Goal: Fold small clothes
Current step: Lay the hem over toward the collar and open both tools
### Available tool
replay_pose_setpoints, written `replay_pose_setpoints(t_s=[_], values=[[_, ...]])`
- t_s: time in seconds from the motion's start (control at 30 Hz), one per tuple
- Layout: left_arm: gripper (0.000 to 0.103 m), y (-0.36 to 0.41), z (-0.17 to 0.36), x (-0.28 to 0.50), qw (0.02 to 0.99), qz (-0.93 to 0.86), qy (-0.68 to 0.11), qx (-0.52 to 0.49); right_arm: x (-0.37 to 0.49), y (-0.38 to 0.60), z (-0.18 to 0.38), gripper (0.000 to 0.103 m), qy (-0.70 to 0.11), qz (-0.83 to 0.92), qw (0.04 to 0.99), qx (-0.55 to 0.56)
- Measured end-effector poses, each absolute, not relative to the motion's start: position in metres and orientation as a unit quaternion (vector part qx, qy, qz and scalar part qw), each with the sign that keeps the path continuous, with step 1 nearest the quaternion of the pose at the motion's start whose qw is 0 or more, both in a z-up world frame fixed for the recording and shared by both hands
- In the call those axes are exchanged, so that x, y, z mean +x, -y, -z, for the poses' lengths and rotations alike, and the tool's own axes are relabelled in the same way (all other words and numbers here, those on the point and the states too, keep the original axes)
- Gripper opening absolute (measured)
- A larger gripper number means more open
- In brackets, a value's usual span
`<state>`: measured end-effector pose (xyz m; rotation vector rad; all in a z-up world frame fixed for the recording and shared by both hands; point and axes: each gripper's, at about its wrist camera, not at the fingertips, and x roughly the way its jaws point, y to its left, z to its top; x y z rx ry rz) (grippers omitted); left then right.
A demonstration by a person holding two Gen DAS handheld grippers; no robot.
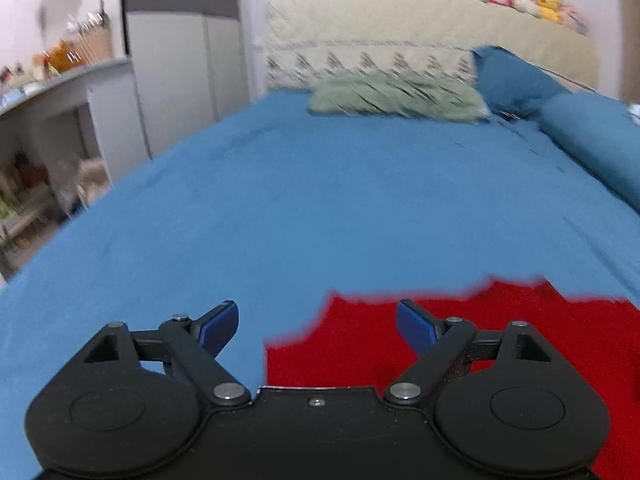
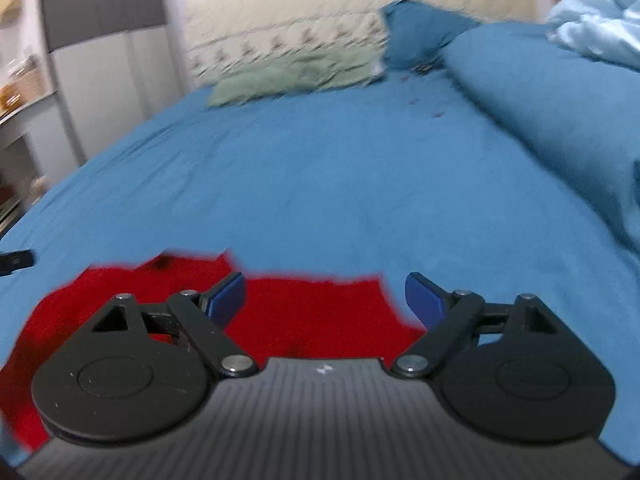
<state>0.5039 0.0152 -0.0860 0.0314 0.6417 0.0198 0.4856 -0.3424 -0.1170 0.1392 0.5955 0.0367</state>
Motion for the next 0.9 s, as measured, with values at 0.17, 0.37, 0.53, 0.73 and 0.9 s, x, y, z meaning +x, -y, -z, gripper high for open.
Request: replay_pose_setpoints(t_s=[0.17, 0.37, 0.53, 0.73, 0.9], values=[[0.089, -0.003, 0.125, 0.477, 0.920, 0.027, -0.388, 0.040, 0.467, 0.316, 0.147, 0.102, -0.367, -0.034, 0.927, 0.063], [0.090, -0.008, 0.149, 0.460, 0.906, 0.028, -0.419, 0.056, 0.462, 0.343, 0.184, 0.102, -0.391, 0.027, 0.913, 0.113], [0.090, 0.001, 0.126, 0.450, 0.906, 0.034, -0.416, 0.071, 0.466, 0.337, 0.159, 0.100, -0.391, 0.008, 0.917, 0.079], [0.094, 0.038, 0.081, 0.436, 0.907, 0.073, -0.406, 0.086, 0.428, 0.359, 0.112, 0.101, -0.371, 0.009, 0.925, 0.084], [0.096, 0.074, 0.082, 0.430, 0.896, 0.095, -0.423, 0.097, 0.405, 0.363, 0.120, 0.100, -0.397, 0.022, 0.917, 0.036]])
